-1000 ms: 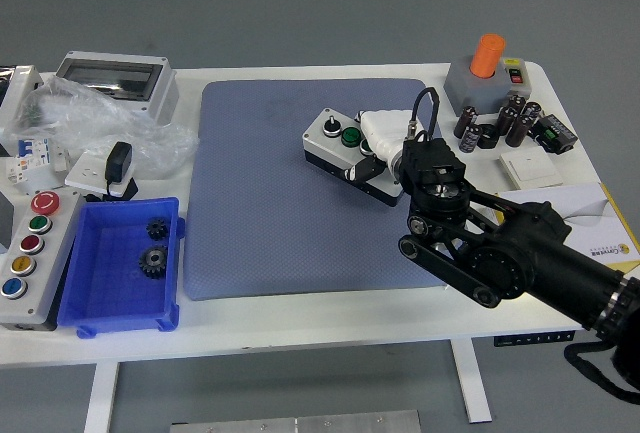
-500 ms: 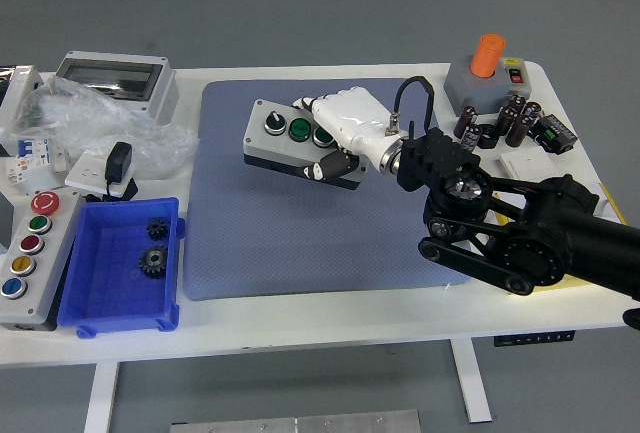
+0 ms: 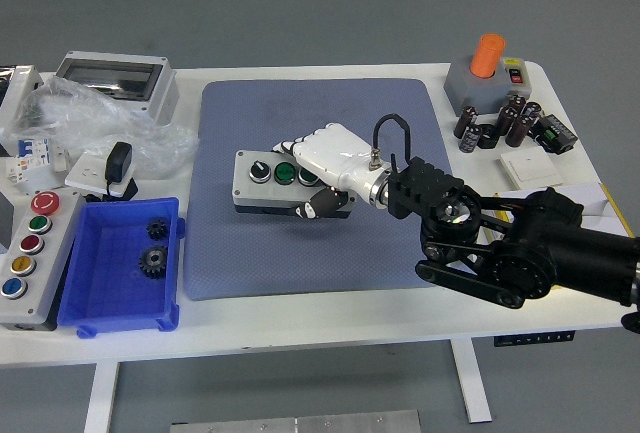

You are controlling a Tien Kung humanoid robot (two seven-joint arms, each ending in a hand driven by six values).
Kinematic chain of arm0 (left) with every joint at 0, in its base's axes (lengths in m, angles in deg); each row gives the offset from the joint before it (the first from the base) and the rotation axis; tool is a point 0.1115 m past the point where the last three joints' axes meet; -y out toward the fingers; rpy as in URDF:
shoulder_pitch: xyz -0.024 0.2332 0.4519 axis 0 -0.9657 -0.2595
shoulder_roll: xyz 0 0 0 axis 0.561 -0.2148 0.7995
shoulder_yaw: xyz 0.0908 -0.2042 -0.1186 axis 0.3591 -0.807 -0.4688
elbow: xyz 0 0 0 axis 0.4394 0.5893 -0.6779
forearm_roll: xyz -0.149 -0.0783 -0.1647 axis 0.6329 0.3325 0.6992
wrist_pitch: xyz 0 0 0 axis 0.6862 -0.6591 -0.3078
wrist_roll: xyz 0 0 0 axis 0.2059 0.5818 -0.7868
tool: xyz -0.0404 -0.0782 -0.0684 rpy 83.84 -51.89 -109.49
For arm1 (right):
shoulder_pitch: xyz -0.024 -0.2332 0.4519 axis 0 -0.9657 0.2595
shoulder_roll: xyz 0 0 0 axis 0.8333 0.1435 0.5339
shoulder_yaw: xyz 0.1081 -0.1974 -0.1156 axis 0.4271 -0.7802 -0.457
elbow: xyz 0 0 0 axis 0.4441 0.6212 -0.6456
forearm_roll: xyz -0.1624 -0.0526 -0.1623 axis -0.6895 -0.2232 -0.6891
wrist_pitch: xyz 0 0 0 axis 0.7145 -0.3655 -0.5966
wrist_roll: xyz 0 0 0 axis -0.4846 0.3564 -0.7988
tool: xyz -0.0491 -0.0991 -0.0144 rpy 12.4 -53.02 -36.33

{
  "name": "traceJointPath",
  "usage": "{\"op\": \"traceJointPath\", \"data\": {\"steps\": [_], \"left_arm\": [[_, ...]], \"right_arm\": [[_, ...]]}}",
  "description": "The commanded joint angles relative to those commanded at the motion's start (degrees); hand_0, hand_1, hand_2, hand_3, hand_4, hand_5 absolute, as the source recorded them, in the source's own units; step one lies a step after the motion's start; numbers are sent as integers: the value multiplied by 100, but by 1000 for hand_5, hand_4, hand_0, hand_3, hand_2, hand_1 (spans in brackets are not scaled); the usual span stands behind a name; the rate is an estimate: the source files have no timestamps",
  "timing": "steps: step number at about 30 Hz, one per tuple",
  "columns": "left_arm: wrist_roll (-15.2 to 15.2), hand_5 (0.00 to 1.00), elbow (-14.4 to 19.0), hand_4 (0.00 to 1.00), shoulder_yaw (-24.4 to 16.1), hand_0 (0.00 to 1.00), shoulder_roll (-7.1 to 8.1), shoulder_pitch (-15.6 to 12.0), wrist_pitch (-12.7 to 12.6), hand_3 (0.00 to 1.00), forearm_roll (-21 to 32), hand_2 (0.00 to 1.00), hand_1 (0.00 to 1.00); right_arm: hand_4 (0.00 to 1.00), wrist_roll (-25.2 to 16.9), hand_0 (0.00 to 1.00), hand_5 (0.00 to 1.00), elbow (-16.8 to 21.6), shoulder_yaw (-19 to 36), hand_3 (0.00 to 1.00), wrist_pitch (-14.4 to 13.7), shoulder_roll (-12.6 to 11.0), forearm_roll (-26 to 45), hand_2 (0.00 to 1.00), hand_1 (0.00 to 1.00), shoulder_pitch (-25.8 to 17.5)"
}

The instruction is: Pick up the button,place it on the desk,press the button,press the button

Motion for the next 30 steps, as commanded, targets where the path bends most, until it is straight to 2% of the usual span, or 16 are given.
{"op": "traceJointPath", "data": {"steps": [8,17,18,23,24,29,30], "left_arm": [[11,294,0,689,-11,578,18,24,4,615,-12,536,562],[26,295,0,690,-11,578,30,15,15,617,-5,536,562],[27,297,0,692,-16,578,31,14,19,618,-11,537,562],[48,297,0,692,-37,578,42,20,47,618,-22,537,562],[52,299,0,693,-44,578,44,21,57,619,-26,536,563],[68,299,0,693,-77,578,49,22,121,619,-46,536,563],[71,301,0,695,-84,578,50,22,134,618,-51,537,562]], "right_arm": [[150,44,422,2,-178,-90,562,43,77,-251,488,545,-42],[150,42,431,2,-378,32,569,355,117,-441,501,552,-70],[190,49,478,2,-389,47,624,404,119,-440,604,619,-69],[190,76,478,2,-397,102,624,545,114,-431,604,619,-58],[374,81,557,2,-396,127,682,574,115,-439,674,649,-60],[374,74,557,2,-397,229,682,671,120,-478,674,649,-59],[522,71,752,2,-397,237,858,683,118,-480,789,720,-56]]}}
